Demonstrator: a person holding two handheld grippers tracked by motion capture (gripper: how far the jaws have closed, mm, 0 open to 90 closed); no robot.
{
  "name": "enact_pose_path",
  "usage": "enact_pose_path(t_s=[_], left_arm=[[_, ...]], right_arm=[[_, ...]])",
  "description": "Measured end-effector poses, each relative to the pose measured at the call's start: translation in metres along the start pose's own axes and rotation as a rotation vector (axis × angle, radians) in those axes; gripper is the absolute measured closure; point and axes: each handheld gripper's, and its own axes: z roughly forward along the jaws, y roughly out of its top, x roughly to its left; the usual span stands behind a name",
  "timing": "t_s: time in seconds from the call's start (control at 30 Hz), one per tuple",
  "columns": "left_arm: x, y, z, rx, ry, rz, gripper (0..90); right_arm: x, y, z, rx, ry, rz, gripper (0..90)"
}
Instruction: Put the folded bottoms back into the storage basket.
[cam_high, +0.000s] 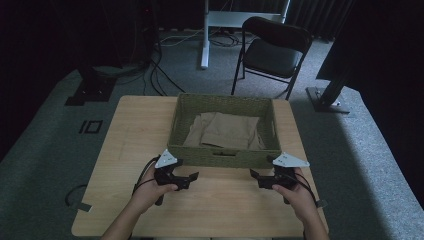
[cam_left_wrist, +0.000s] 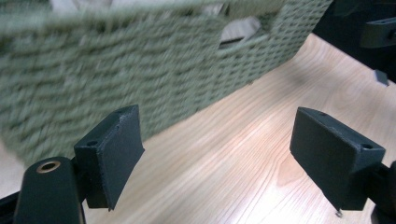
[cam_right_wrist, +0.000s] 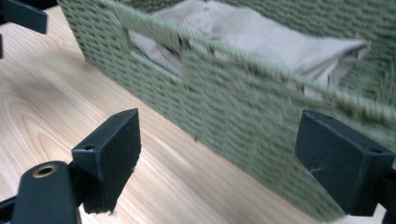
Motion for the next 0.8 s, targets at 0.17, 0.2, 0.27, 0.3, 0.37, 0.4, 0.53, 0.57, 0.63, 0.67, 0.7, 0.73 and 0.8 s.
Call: enact_pose_path(t_s=[0.17, 0.2, 0.27, 0.3, 0.37, 0.4, 0.53, 0.57, 0.63, 0.67, 0.7, 0.73, 0.8], left_arm=[[0.009, -0.015, -0.001, 0.011, 0.034, -0.020, 17.7], [0.011, -0.018, -0.001, 0.018, 0.038, -0.028, 17.8], [0.014, -0.026, 0.000, 0.042, 0.047, -0.038, 17.8], [0.014, -0.026, 0.000, 0.042, 0.047, -0.038, 17.8], [0.018, -0.035, 0.000, 0.058, 0.067, -0.044, 17.7], [0.019, -0.037, 0.000, 0.063, 0.075, -0.046, 17.8], [0.026, -0.046, -0.002, 0.084, 0.114, -0.052, 17.8], [0.027, -0.048, -0.002, 0.088, 0.122, -0.055, 17.8], [0.030, -0.051, -0.004, 0.094, 0.135, -0.066, 17.7], [0.032, -0.052, -0.005, 0.101, 0.147, -0.069, 17.8], [0.034, -0.054, -0.006, 0.106, 0.160, -0.072, 17.7], [0.036, -0.056, -0.007, 0.110, 0.170, -0.074, 17.7], [0.039, -0.058, -0.010, 0.123, 0.185, -0.084, 17.8]], right_arm=[[-0.007, -0.019, 0.003, 0.039, -0.026, 0.025, 13.8], [-0.008, -0.022, 0.004, 0.042, -0.030, 0.027, 13.8], [-0.011, -0.028, 0.004, 0.055, -0.044, 0.041, 13.6], [-0.011, -0.028, 0.004, 0.055, -0.044, 0.041, 13.6], [-0.016, -0.038, 0.004, 0.079, -0.073, 0.049, 13.6], [-0.018, -0.041, 0.004, 0.085, -0.080, 0.052, 13.6], [-0.026, -0.052, 0.005, 0.114, -0.117, 0.070, 13.6], [-0.028, -0.054, 0.006, 0.122, -0.124, 0.074, 13.6], [-0.031, -0.058, 0.006, 0.136, -0.139, 0.083, 13.6], [-0.032, -0.060, 0.006, 0.144, -0.149, 0.086, 13.6], [-0.034, -0.062, 0.006, 0.153, -0.161, 0.080, 13.6], [-0.035, -0.064, 0.006, 0.164, -0.173, 0.081, 13.6], [-0.038, -0.067, 0.006, 0.179, -0.190, 0.091, 13.6]])
